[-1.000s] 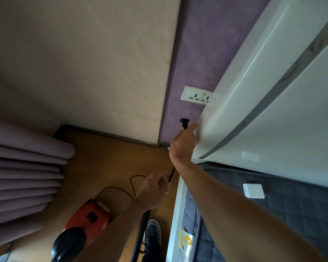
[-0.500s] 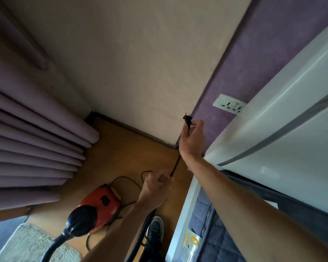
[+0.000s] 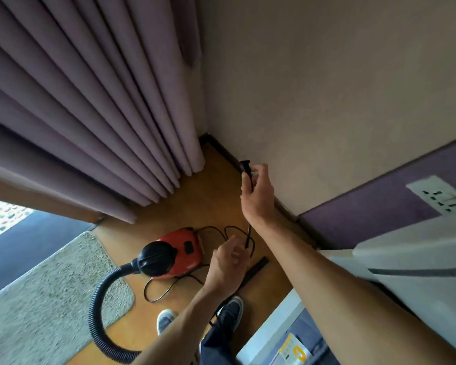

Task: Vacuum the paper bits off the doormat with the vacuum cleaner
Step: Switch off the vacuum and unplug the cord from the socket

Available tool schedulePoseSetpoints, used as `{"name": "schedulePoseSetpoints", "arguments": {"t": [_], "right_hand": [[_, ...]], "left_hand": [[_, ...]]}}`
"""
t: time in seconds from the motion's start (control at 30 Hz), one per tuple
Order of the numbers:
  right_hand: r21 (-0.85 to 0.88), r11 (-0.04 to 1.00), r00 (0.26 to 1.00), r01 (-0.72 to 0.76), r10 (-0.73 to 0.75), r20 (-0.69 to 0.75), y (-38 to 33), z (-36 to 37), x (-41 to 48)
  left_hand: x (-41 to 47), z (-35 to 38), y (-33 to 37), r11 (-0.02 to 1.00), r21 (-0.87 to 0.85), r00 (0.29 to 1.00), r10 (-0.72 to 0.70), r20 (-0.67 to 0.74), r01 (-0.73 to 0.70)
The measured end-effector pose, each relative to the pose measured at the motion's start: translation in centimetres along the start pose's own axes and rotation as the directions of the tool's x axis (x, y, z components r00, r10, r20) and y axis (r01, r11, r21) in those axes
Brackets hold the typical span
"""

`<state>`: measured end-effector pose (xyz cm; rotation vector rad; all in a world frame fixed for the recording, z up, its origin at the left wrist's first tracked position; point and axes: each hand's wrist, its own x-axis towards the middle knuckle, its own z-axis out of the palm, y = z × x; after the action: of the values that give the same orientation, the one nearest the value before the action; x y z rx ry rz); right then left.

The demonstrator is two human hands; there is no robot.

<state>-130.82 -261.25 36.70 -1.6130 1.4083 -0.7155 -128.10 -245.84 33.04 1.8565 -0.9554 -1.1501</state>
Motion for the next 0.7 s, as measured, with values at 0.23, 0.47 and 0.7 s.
{"name": "schedulePoseSetpoints", "arguments": {"t": [0.23, 0.47, 0.7], "right_hand": [[-0.018, 0.994, 0.970, 0.111, -0.104, 0.219, -3.1, 8.9, -3.8], [-0.018, 0.983, 0.927, 0.184, -0.168, 0.335, -4.3, 16.7, -8.0], [-0.068, 0.976, 0.892, 0.207, -0.160, 0.424, -5.4, 23.2, -11.8]], "left_hand": [[-2.7, -5.2, -4.8, 0.991, -0.077, 0.977, -0.122, -0.177, 0.110], [-5.5, -9.4, -9.7, 0.956, -0.206, 0.923, -0.263, -0.280, 0.209], [-8.0, -13.2, -13.4, 0.887, -0.343, 0.860, -0.416, -0.297, 0.310]]}}
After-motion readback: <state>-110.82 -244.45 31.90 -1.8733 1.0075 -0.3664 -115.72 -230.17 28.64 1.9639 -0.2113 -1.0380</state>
